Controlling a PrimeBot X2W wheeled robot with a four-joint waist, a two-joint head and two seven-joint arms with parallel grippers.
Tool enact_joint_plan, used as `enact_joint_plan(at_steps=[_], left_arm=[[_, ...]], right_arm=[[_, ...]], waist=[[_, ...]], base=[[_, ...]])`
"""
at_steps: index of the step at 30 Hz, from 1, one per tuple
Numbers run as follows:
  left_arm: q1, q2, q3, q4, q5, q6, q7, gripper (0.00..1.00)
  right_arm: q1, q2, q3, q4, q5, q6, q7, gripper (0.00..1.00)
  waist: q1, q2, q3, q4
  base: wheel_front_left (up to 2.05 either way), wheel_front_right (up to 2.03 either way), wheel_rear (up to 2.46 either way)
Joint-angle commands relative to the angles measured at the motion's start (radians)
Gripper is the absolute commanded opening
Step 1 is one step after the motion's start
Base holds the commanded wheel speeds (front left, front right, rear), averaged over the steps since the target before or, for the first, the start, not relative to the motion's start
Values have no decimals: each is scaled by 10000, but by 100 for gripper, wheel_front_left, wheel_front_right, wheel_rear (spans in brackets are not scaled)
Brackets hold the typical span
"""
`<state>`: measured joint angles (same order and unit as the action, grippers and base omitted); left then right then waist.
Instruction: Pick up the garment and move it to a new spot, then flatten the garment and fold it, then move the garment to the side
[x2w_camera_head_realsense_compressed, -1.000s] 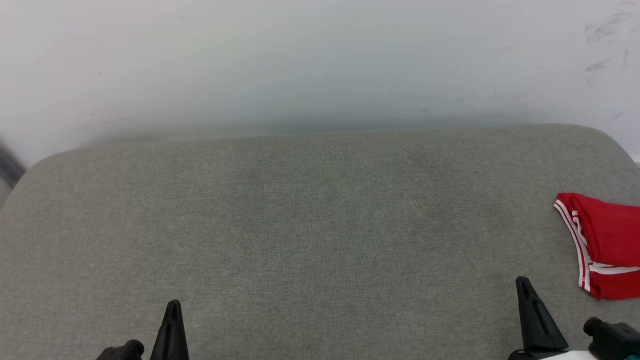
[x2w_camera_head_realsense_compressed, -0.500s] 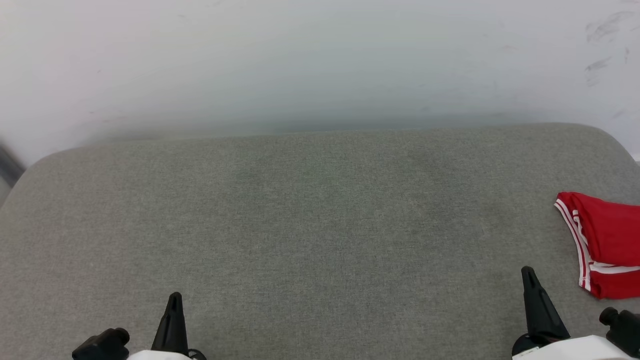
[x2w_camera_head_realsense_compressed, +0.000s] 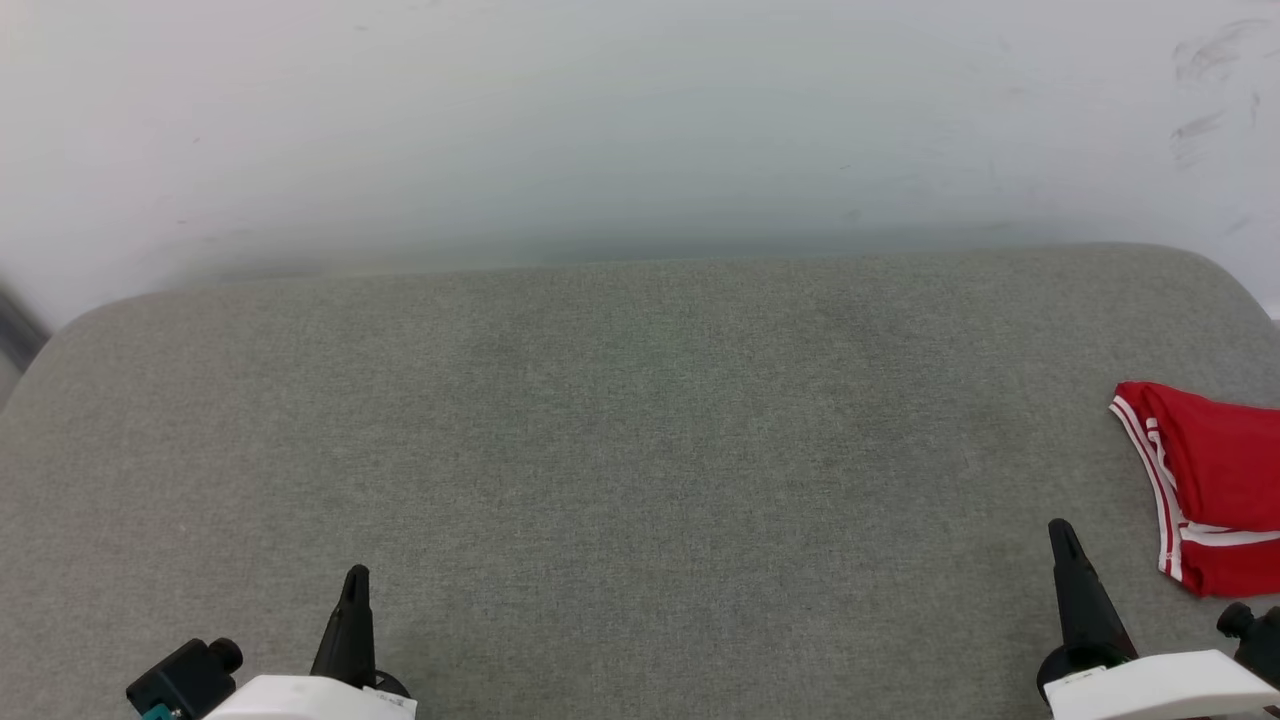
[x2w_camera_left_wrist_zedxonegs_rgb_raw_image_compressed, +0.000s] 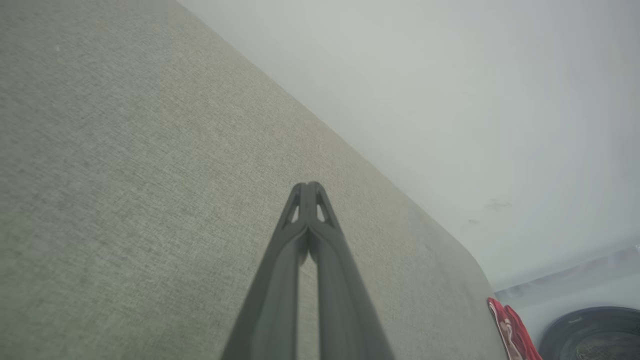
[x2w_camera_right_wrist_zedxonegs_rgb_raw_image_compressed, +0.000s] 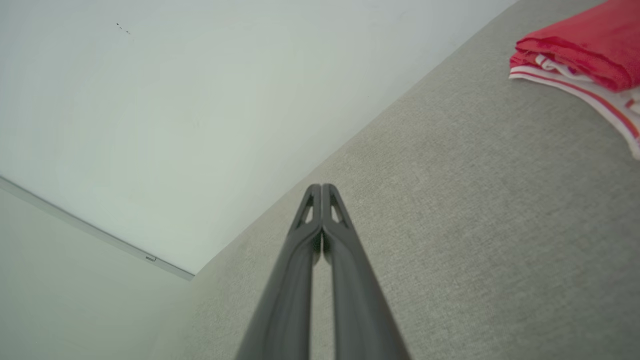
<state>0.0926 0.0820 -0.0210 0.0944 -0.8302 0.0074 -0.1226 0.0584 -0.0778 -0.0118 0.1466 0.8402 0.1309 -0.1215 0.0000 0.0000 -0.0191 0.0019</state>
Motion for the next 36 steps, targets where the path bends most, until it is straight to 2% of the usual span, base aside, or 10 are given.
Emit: enact_joint_plan(at_steps=[1,36], left_arm=[[-249,50,71,-37,-338,-85,70,0],[-1167,76,465,745,-4447,-777,1038,0]], right_arm=[[-305,-93,-27,-49,352,1,73,0],[-1035,-101,-284,466,4387,-1,1049,0]], waist=[[0,0,3,0],[0,0,98,-8]], base=[[0,0,0],[0,0,0]])
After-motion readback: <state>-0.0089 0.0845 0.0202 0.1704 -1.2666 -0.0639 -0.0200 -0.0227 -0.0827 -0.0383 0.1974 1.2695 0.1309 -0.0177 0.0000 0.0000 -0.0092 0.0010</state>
